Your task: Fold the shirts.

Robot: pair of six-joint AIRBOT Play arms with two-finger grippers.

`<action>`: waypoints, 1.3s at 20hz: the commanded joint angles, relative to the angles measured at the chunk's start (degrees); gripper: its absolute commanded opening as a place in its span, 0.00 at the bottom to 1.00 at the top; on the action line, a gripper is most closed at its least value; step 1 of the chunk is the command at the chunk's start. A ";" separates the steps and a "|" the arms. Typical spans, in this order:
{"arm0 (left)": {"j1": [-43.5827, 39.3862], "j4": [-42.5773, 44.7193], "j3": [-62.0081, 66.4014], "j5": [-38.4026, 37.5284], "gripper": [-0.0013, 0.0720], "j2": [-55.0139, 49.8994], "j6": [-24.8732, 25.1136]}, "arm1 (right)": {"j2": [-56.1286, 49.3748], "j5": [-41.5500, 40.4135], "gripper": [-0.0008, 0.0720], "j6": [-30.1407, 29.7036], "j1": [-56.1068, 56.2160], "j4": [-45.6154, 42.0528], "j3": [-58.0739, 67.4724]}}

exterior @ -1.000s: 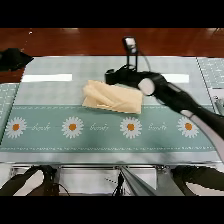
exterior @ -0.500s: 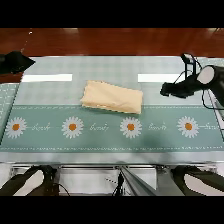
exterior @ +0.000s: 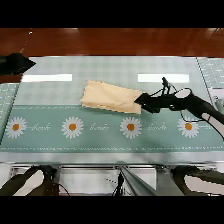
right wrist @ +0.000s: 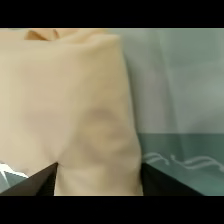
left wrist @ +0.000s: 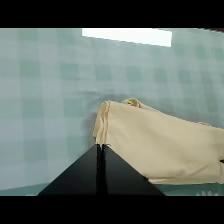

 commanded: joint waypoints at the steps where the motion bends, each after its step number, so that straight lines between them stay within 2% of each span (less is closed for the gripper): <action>1: 0.00 0.48 -0.04 -1.01 0.05 -0.02 0.00 | -3.78 -8.37 0.74 -3.78 4.37 14.36 -0.61; 2: 0.00 0.50 -0.04 -1.09 0.05 -0.02 0.00 | -3.93 -8.85 0.53 -3.89 4.74 16.39 -0.61; 3: 0.00 0.50 -0.04 -1.07 0.05 -0.02 0.00 | -3.61 -8.74 0.23 -4.37 4.70 17.16 -0.35; 4: 0.00 0.50 -0.04 -1.05 0.05 -0.02 0.00 | -3.04 -7.69 0.05 -5.35 4.22 17.38 0.26; 6: 0.00 0.57 -0.04 -1.03 0.05 -0.04 0.00 | -0.26 -5.22 0.05 -9.97 1.99 17.31 2.23; 9: 0.00 2.43 -0.04 -0.28 0.05 -0.24 0.00 | 7.87 -2.36 0.05 -10.19 -5.27 13.94 5.53; 12: -0.04 2.71 -0.02 1.38 0.05 -1.70 -0.07 | 17.05 1.88 0.05 -0.22 -16.20 4.28 9.60; 14: -0.04 2.56 -0.02 3.04 0.05 -2.78 -0.07 | 22.64 9.09 0.05 7.28 -25.79 -5.62 12.85; 17: -0.04 2.56 -0.02 5.38 0.05 -4.70 -0.04 | 28.35 23.87 0.05 14.69 -41.05 -20.70 17.33; 21: -0.11 2.56 -0.02 6.73 0.05 -8.00 0.00 | 31.52 43.01 0.05 15.47 -61.57 -33.40 21.31; 23: -0.11 2.56 -0.02 7.56 0.05 -9.81 0.28 | 32.65 48.94 0.05 15.54 -70.40 -37.11 21.77; 26: -0.09 2.56 -0.02 9.44 0.05 -12.24 3.28 | 34.38 56.08 0.05 15.13 -79.73 -44.44 21.77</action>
